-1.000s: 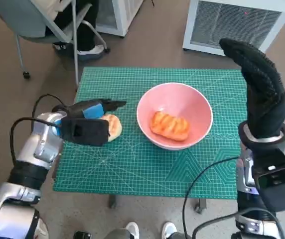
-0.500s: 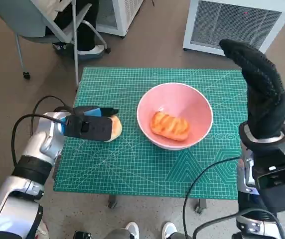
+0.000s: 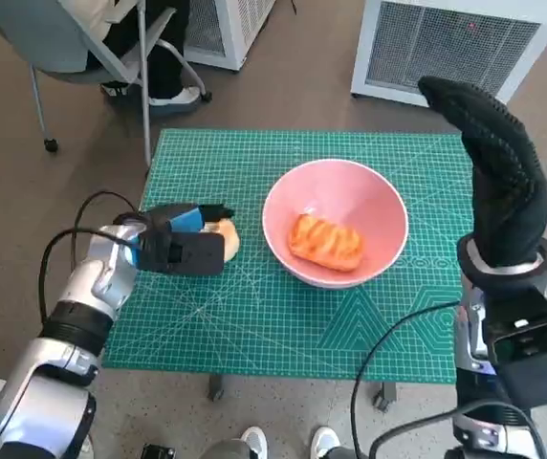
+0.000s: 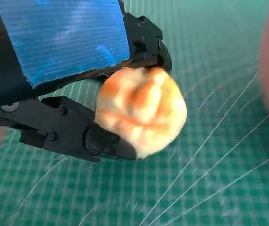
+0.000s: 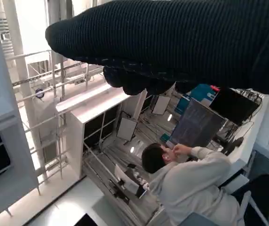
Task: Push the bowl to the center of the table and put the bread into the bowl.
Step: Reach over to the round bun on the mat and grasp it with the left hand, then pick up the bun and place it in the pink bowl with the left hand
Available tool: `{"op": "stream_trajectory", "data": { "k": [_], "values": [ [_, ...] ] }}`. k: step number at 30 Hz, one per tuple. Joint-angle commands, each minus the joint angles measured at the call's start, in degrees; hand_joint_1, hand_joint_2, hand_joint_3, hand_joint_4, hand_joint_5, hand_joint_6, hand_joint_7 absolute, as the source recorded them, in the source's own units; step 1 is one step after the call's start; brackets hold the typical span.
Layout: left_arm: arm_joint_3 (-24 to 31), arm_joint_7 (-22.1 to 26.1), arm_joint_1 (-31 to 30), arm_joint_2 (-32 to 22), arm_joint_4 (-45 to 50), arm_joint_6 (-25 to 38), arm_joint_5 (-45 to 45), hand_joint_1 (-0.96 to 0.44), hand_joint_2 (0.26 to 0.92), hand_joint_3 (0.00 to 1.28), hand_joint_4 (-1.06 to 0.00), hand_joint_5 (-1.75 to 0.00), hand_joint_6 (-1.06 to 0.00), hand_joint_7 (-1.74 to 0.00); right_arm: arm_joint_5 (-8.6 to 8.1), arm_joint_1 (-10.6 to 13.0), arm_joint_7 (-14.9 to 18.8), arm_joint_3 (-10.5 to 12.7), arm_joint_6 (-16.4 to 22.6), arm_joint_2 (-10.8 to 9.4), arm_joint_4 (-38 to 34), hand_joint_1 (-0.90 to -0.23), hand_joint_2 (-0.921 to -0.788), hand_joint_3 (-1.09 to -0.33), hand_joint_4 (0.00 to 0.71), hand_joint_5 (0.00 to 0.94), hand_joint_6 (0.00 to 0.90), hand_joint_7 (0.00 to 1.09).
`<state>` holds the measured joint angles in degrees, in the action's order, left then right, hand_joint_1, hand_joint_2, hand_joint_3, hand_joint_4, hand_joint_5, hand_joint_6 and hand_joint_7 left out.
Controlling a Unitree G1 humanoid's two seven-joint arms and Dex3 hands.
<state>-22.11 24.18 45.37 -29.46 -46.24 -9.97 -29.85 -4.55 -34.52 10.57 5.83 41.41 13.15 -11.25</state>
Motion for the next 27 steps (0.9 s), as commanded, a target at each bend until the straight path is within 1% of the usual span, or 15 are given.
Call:
{"op": "stream_trajectory", "data": {
  "k": [1,9,15,17,20,27],
  "values": [
    [2.04,-1.25,-0.53,-0.98,1.68,-2.46,1.76,0.0,0.92,0.13,-0.68,-1.2,-0.5,-1.23,-0.81,1.07,0.6,-0.3,-0.83,-0.3,-0.27,-0.576,-0.921,-0.77,0.297,0.002,0.012,0.68],
    [5.28,-0.55,0.73,-2.24,7.0,-2.93,3.88,0.0,0.92,0.13,-0.66,-1.21,-0.51,-1.27,-1.59,0.99,0.91,-0.6,-0.79,-0.54,-0.55,-0.587,-0.921,-0.767,0.3,0.004,0.011,0.68],
    [8.84,0.32,1.37,-3.02,16.4,-0.57,5.84,0.0,0.921,0.11,-0.68,-1.18,-0.55,-1.24,-1.9,1.04,1.12,-0.7,-0.57,-0.54,-0.65,-0.581,-0.921,-0.768,0.301,0.004,0.01,0.68],
    [10.08,0.23,1.76,-3.05,20.03,0.73,6.32,0.0,0.921,0.1,-0.69,-1.17,-0.57,-1.23,-2.3,0.98,1.38,-0.65,-0.42,-0.41,-0.87,-0.58,-0.921,-0.768,0.301,0.003,0.01,0.68],
    [11.69,-0.46,2.17,-2.69,24.8,2.0,6.89,0.0,0.92,0.08,-0.7,-1.16,-0.59,-1.21,-2.78,0.9,1.67,-0.61,-0.39,-0.37,-0.99,-0.579,-0.921,-0.767,0.301,0.003,0.01,0.68],
    [14.01,-3.97,2.45,0.14,34.43,2.35,7.44,0.0,0.918,0.03,-0.76,-1.09,-0.65,-1.13,-2.68,0.86,1.71,-0.58,-0.42,-0.61,-0.95,-0.579,-0.921,-0.767,0.302,0.003,0.01,0.68]
  ]
}}
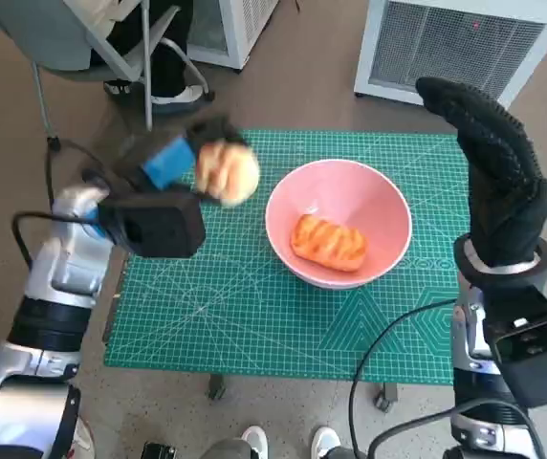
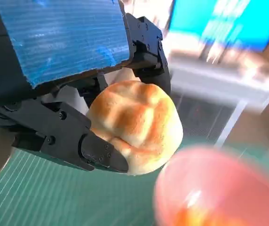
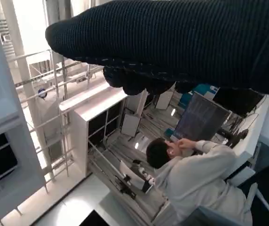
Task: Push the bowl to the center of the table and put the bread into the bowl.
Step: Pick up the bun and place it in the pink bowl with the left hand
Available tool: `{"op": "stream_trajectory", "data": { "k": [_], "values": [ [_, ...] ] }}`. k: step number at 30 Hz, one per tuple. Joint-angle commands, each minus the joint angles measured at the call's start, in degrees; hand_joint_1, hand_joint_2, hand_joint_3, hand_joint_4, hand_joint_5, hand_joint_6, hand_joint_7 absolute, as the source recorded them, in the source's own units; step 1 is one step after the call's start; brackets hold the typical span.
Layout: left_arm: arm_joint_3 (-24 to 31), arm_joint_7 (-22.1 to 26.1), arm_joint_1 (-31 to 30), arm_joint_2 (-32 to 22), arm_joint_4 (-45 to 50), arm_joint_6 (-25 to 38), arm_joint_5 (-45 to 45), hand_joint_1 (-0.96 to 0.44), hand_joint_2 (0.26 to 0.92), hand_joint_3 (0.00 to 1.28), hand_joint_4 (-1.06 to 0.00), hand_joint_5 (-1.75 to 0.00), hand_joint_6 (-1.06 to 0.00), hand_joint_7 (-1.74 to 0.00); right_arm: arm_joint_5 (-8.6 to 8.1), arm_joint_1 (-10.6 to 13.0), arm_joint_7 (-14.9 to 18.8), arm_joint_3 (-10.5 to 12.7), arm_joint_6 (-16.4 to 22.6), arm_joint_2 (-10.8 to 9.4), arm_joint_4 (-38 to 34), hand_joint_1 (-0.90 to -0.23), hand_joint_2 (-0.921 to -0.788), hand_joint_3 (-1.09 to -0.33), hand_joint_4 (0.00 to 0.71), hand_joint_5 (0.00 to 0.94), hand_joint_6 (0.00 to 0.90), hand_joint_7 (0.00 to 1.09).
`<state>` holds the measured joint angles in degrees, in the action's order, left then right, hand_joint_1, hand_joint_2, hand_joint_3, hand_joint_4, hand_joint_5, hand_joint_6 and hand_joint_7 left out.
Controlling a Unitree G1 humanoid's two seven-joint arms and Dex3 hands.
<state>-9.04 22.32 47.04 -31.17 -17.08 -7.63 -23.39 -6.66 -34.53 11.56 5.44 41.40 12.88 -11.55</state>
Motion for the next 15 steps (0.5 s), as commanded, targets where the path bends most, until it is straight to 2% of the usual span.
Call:
{"op": "stream_trajectory", "data": {
  "k": [1,8,15],
  "values": [
    [0.88,-2.89,0.82,2.61,6.06,-0.45,0.99,0.0,0.917,0.02,-0.77,-1.08,-0.66,-1.12,-0.48,0.87,0.67,-0.2,-0.4,-0.38,-0.63,-0.578,-0.921,-0.767,0.302,0.003,0.01,0.68],
    [-1.62,-5.78,0.91,6.75,7.05,-4.01,0.49,0.0,0.914,0.01,-0.79,-1.06,-0.67,-1.11,0.1,0.87,0.39,-0.21,-0.28,-0.54,-0.73,-0.578,-0.921,-0.767,0.301,0.003,0.01,0.68],
    [-5.43,-2.31,2.54,9.42,3.29,-6.64,1.37,0.0,0.919,0.02,-0.77,-1.06,-0.66,-1.15,0.37,0.83,0.2,-0.23,-0.24,-0.77,-0.66,-0.576,-0.921,-0.768,0.301,0.003,0.009,0.68]
  ]
}}
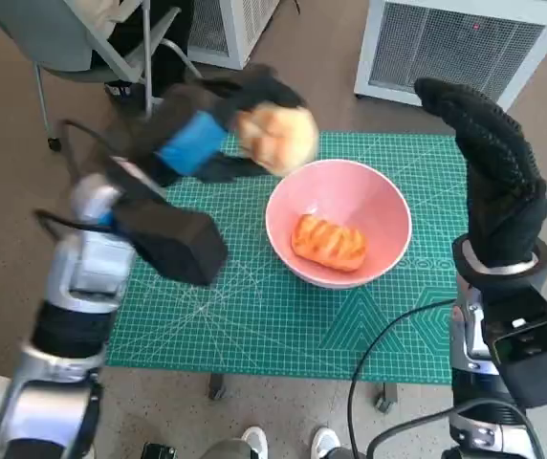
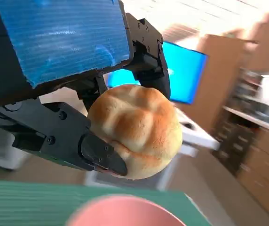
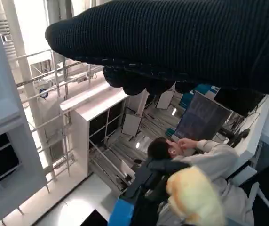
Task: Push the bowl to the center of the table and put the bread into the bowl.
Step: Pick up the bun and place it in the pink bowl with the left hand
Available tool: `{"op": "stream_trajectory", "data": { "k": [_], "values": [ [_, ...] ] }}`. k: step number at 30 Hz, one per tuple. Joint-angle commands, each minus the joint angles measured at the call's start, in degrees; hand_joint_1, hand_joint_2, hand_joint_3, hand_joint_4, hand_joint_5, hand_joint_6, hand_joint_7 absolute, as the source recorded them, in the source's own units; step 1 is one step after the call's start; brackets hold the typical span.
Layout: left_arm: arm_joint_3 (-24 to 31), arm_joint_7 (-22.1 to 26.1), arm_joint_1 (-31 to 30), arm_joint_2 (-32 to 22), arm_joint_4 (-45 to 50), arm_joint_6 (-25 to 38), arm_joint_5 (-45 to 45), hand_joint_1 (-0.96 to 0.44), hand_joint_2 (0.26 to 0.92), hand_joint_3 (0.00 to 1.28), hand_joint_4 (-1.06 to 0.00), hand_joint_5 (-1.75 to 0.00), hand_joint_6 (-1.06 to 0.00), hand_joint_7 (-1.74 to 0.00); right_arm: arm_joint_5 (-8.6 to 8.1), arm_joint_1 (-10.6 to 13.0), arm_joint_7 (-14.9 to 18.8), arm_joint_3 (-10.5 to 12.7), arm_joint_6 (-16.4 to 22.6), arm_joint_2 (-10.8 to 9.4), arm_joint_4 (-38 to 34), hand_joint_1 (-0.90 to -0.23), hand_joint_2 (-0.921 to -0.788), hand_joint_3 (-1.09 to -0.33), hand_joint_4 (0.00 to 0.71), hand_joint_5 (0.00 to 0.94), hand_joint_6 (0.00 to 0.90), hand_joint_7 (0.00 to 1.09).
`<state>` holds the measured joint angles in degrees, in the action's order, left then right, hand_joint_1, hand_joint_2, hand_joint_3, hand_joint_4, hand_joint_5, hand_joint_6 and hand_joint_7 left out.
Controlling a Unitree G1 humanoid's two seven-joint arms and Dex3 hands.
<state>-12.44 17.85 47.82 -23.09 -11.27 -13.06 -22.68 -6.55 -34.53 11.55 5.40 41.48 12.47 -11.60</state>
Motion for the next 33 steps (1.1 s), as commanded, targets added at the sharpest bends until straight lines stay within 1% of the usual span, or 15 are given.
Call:
{"op": "stream_trajectory", "data": {
  "k": [1,2,4,5,6,7,8,9,10,13,15,19,23,29,33],
  "values": [
    [-2.48,2.77,2.0,1.7,-3.3,-1.42,0.83,0.0,0.92,0.04,-0.74,-1.07,-0.64,-1.18,0.22,0.82,0.22,-0.18,-0.33,-0.35,-0.59,-0.576,-0.921,-0.768,0.302,0.003,0.009,0.68],
    [-3.13,3.94,2.35,2.11,-4.44,-1.55,1.13,0.0,0.92,0.04,-0.73,-1.08,-0.64,-1.19,0.25,0.88,0.17,-0.12,-0.39,-0.32,-0.46,-0.575,-0.921,-0.768,0.302,0.003,0.009,0.68],
    [-4.1,6.58,2.94,2.61,-6.42,-1.71,2.0,0.0,0.92,0.11,-0.65,-1.17,-0.57,-1.25,0.29,1.03,0.1,-0.03,-0.51,-0.25,-0.18,-0.575,-0.921,-0.768,0.302,0.003,0.009,0.69],
    [-4.45,7.88,3.19,2.76,-7.27,-1.79,2.5,0.01,0.913,0.12,-0.57,-1.07,-0.51,-1.15,0.28,1.09,0.08,0.01,-0.57,-0.22,-0.04,-0.575,-0.921,-0.768,0.302,0.003,0.009,0.69],
    [-5.24,10.69,3.86,2.85,-9.05,-1.62,3.25,0.02,0.913,0.11,-0.54,-0.81,-0.49,-0.89,0.27,1.21,0.06,0.1,-0.67,-0.12,0.21,-0.575,-0.921,-0.768,0.302,0.003,0.009,0.69],
    [-5.78,12.69,4.36,2.92,-10.36,-1.56,3.76,0.01,0.915,0.09,-0.43,-0.53,-0.42,-0.63,0.27,1.29,0.05,0.16,-0.74,-0.06,0.38,-0.575,-0.921,-0.768,0.302,0.003,0.009,0.69],
    [-6.45,15.26,5.11,2.93,-11.78,-0.99,4.17,0.01,0.917,0.08,-0.39,-0.43,-0.41,-0.52,0.33,1.39,0.0,0.25,-0.83,0.04,0.63,-0.575,-0.921,-0.768,0.302,0.003,0.009,0.69],
    [-6.87,17.0,5.65,2.93,-12.78,-0.64,4.47,-0.02,0.912,0.06,-0.29,-0.27,-0.35,-0.36,0.38,1.47,-0.03,0.31,-0.89,0.09,0.81,-0.575,-0.921,-0.768,0.302,0.003,0.009,0.69],
    [-7.37,18.76,6.32,2.95,-13.7,0.01,4.51,-0.03,0.909,0.05,-0.22,-0.18,-0.32,-0.25,0.42,1.57,-0.06,0.39,-1.0,0.18,1.05,-0.575,-0.921,-0.768,0.302,0.003,0.008,0.69],
    [-8.41,21.53,7.79,3.06,-15.53,1.21,3.69,-0.12,0.903,0.03,-0.11,-0.06,-0.27,-0.11,0.45,1.8,-0.13,0.64,-1.33,0.41,1.64,-0.576,-0.921,-0.768,0.302,0.002,0.009,0.69],
    [-8.81,21.63,8.25,3.13,-16.23,1.14,2.78,-0.18,0.903,0.03,-0.08,-0.03,-0.25,-0.07,0.44,1.95,-0.2,0.81,-1.71,0.52,2.14,-0.576,-0.921,-0.768,0.302,0.002,0.009,0.69],
    [-9.01,18.91,7.63,3.33,-17.31,-1.27,1.13,-0.27,0.907,0.02,-0.03,-0.01,-0.23,-0.03,0.48,2.18,-0.36,1.13,-2.39,0.71,3.1,-0.576,-0.921,-0.767,0.301,0.002,0.009,0.68],
    [-8.41,17.04,6.9,3.65,-18.62,-3.36,1.62,-0.32,0.912,0.02,-0.01,0.0,-0.18,-0.01,0.56,2.29,-0.47,1.39,-2.66,0.83,3.59,-0.572,-0.921,-0.767,0.301,0.002,0.01,0.68],
    [-5.11,15.64,6.46,4.56,-20.83,-7.64,6.41,-0.36,0.92,0.04,0.0,0.0,-0.09,0.0,0.32,2.29,-0.43,1.71,-2.95,0.97,4.0,-0.569,-0.921,-0.764,0.301,0.002,0.014,0.68],
    [-1.73,14.32,6.0,5.18,-21.33,-11.72,10.68,-0.38,0.921,0.08,0.0,0.0,-0.07,0.0,-0.22,2.07,-0.38,1.77,-3.8,0.87,4.73,-0.571,-0.921,-0.753,0.307,0.004,0.018,0.68]
  ]
}}
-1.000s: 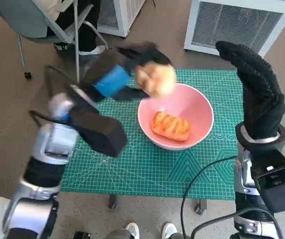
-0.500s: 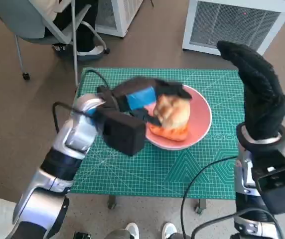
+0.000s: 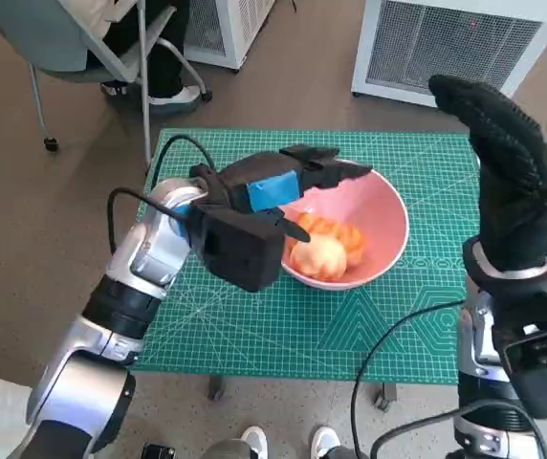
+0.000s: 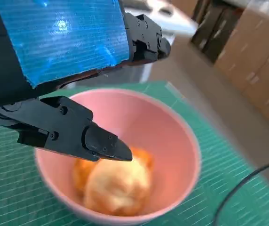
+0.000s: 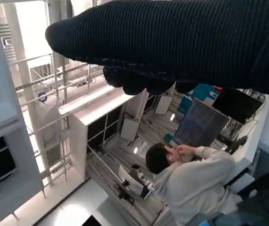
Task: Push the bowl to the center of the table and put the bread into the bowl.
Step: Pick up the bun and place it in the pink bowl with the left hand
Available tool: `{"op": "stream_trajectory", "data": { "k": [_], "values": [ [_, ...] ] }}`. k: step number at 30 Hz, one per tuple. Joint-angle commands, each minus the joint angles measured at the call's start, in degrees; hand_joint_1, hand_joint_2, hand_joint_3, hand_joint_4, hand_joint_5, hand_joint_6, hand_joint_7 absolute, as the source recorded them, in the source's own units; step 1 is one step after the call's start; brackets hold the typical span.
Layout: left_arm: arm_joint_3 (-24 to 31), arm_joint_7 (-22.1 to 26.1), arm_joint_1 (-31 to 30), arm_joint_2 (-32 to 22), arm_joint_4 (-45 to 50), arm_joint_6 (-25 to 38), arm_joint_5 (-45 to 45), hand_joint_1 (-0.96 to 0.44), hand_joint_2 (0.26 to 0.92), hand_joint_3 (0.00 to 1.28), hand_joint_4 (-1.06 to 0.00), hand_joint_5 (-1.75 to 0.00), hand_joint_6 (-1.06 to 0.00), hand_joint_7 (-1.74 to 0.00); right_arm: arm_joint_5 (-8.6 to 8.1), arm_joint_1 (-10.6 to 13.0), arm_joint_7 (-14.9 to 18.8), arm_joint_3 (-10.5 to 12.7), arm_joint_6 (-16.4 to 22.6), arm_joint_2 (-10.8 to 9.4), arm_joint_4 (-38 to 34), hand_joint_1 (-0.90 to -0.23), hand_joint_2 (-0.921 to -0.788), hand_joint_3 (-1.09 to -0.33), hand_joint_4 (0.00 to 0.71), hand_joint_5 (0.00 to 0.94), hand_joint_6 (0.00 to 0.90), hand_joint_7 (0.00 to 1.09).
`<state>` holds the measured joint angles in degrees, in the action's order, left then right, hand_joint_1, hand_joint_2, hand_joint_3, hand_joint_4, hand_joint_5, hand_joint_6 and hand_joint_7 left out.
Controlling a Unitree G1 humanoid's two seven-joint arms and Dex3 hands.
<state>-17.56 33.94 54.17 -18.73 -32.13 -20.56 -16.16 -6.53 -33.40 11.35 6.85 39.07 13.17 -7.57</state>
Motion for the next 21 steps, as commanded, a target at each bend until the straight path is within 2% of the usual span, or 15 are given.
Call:
{"op": "stream_trajectory", "data": {
  "k": [1,6,15,17,20,21],
  "values": [
    [4.39,-2.33,-0.55,1.14,-0.56,-5.47,5.37,-0.39,0.921,0.1,0.0,0.0,-0.07,-0.01,-0.4,0.85,-0.19,0.33,-1.77,0.13,0.96,-0.573,-0.921,-0.749,0.308,0.005,0.02,0.68],
    [9.21,-4.69,-1.5,3.23,0.31,-9.74,11.67,-0.39,0.921,0.19,0.0,0.0,-0.11,-0.03,-1.44,0.46,-0.14,0.42,-3.69,-0.12,2.24,-0.58,-0.921,-0.72,0.31,0.005,0.036,0.69],
    [17.44,-7.7,-6.03,9.71,7.07,-8.86,26.19,-0.39,0.921,0.32,-0.09,-0.04,-0.19,-0.09,-1.63,-0.94,-1.09,0.46,-6.95,-0.86,4.58,-0.578,-0.921,-0.701,0.295,0.0,0.049,0.68],
    [18.36,-8.63,-7.2,11.31,9.05,-8.33,28.38,-0.4,0.921,0.35,-0.14,-0.03,-0.1,-0.33,-1.5,-1.38,-1.37,0.44,-7.39,-1.01,4.6,-0.578,-0.921,-0.701,0.293,0.0,0.052,0.68],
    [19.03,-9.78,-9.1,13.71,12.47,-7.09,31.38,-0.4,0.921,0.37,-0.18,-0.03,-0.03,-0.55,-1.39,-2.09,-1.64,0.4,-7.83,-1.24,4.35,-0.578,-0.921,-0.701,0.293,0.0,0.054,0.68],
    [19.19,-9.86,-9.81,14.54,13.54,-6.58,32.63,-0.39,0.921,0.38,-0.18,-0.03,-0.03,-0.58,-1.19,-2.36,-1.76,0.4,-7.84,-1.28,4.15,-0.578,-0.921,-0.701,0.293,0.0,0.054,0.68]
  ]
}}
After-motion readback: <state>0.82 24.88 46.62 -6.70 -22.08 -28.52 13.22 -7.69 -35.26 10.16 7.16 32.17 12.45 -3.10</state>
